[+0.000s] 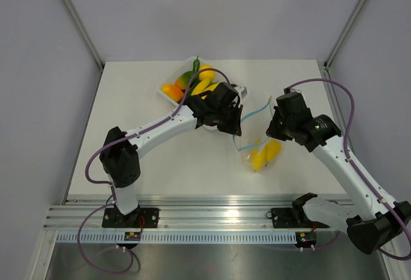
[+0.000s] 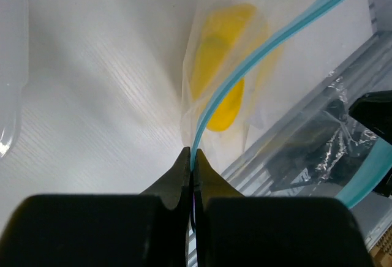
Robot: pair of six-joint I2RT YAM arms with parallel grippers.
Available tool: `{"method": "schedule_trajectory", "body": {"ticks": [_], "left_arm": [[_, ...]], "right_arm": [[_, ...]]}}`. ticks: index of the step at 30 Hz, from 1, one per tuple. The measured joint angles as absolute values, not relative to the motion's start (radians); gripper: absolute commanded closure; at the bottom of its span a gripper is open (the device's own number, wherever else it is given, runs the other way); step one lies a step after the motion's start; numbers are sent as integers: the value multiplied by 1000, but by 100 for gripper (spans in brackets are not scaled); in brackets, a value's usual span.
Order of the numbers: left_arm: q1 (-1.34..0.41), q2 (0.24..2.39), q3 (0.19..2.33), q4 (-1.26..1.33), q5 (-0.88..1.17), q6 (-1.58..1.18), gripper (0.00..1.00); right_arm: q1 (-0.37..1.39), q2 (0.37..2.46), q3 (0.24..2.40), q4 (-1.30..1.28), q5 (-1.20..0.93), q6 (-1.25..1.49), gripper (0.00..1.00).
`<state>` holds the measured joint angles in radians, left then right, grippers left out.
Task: Place the food in the zip-top bag and seal the zipper
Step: Adjust the zipper food storage bag at the center of the board.
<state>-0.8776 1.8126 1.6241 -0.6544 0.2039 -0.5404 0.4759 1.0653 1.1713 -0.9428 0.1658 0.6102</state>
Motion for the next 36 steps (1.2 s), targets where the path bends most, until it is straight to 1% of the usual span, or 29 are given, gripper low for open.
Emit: {"method": "schedule_trajectory", "body": {"ticks": [4,9,11,13,15,19,22,26,29,30,31,32,36], "left_arm": [[-878,1817,1651,-680,227,-532,100],[-878,1748,1676,-668,245,-531,100],[-878,1703,1675,-649,249,-532,100],[-878,1676,1668,-616,260,-534,100],[-878,1678,1636,-567,287,-543,100],[-885,1801,1609,-564,319,-550,100],[-893,1864,1598,-606,318,-550,100],[-899,1844,1613,-650,293,-539,100],[-900,1810,1634,-656,273,-530,100],[-900,1802,1636,-656,270,-529,100],[-899,1792,1636,-655,265,-529,100],[-899,1785,1636,-656,263,-529,100],[-896,1774,1631,-653,255,-529,100]], "right_arm": [[476,1098,1190,-957,175,604,100],[476,1069,1371,-991,215,578,100],[476,1035,1392,-969,228,573,100],[476,1004,1348,-942,229,574,100],[476,991,1260,-910,225,582,100],[477,1075,1103,-910,211,604,100],[477,1105,1090,-928,199,607,100],[477,1074,1149,-930,199,606,100],[477,1056,1174,-922,197,611,74],[477,1053,1174,-923,197,611,69],[477,1053,1173,-925,196,612,62],[477,1053,1171,-925,196,616,60],[477,1046,1158,-930,191,626,59]]}}
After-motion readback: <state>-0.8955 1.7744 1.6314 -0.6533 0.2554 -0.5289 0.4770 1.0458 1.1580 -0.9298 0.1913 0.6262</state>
